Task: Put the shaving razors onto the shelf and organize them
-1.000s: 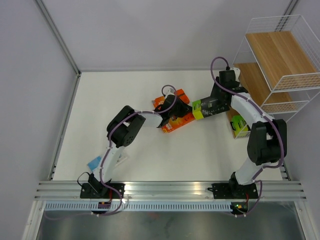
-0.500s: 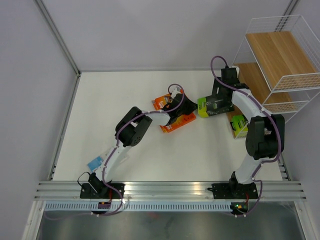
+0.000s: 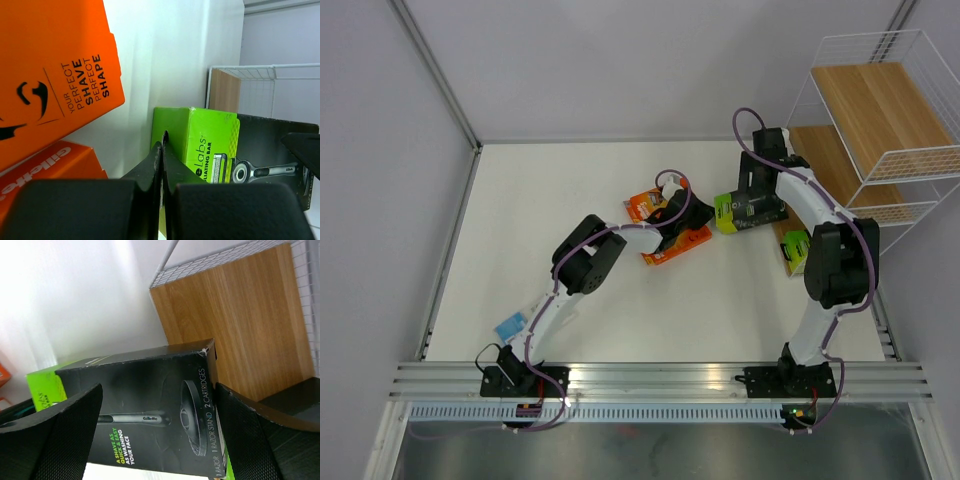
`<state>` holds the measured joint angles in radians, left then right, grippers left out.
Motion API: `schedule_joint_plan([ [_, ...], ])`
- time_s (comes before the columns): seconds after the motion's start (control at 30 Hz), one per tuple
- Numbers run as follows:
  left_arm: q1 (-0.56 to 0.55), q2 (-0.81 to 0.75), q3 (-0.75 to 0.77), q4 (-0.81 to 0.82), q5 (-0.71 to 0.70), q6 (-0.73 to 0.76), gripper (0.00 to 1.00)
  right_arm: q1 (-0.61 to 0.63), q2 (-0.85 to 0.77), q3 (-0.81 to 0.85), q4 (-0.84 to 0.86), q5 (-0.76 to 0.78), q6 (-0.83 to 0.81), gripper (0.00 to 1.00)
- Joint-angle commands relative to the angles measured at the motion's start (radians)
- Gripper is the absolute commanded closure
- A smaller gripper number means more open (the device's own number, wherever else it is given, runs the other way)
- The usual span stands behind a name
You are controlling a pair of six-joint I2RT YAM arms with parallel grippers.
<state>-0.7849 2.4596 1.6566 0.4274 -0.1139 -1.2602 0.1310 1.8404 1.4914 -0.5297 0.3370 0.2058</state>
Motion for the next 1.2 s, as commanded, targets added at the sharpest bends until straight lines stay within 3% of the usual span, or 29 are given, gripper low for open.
schedule_joint_plan([
  [0.0, -0.050, -0.067, 0.003, 0.102, 0.014, -0.008, 0.98, 0.096, 0.014, 0.110, 0.036, 0.023, -0.035, 0.03],
  [0.37, -0.050, -0.122, -0.046, 0.109, -0.021, 0.047, 0.98, 0.119, 0.010, 0.138, 0.025, 0.169, -0.097, 0.03],
  [0.63, -0.050, -0.099, -0.034, 0.109, 0.008, 0.039, 0.98, 0.144, 0.056, 0.161, -0.099, 0.359, -0.033, 0.02],
  [0.7, -0.050, -0.077, -0.003, 0.103, 0.032, 0.036, 0.98, 0.145, 0.033, 0.135, -0.095, 0.332, -0.019, 0.02],
  [0.93, -0.060, -0.057, 0.094, 0.086, 0.036, 0.073, 0.98, 0.145, -0.125, 0.104, -0.058, 0.006, 0.033, 0.02],
  [1.17, -0.074, 0.028, 0.230, 0.079, 0.033, 0.039, 0.98, 0.145, -0.271, 0.145, -0.110, -0.142, 0.095, 0.02],
])
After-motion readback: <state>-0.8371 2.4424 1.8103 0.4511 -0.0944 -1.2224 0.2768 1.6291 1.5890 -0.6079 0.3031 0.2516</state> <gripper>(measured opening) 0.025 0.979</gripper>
